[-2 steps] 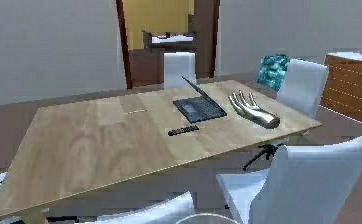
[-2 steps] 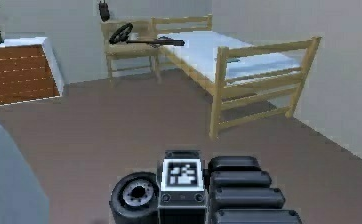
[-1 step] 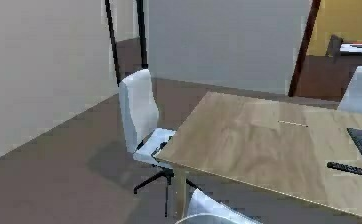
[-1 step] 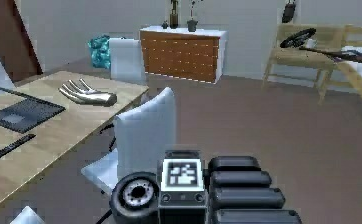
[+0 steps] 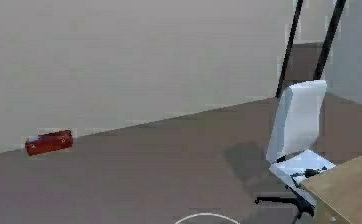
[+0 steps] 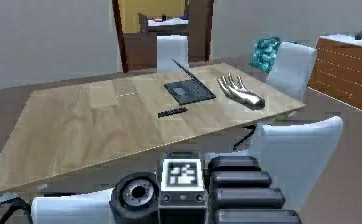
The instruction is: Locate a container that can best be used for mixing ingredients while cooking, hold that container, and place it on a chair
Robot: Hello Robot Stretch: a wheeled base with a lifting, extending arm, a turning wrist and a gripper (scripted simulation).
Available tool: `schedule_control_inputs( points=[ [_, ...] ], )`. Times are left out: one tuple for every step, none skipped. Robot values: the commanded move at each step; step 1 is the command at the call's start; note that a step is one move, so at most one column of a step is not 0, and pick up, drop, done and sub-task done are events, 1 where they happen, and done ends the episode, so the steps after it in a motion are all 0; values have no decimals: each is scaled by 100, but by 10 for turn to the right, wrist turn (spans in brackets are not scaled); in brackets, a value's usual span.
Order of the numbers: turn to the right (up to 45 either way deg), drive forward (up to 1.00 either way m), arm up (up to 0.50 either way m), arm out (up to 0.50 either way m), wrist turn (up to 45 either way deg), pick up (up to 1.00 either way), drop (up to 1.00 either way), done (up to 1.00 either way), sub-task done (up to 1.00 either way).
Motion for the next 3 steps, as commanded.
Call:
schedule_control_inputs(
  points=[
    [-270,0,0,0,0,0,0,0,0],
    [-30,0,0,0,0,0,0,0,0],
    [0,0,0,28,0,0,0,0,0]
  ],
)
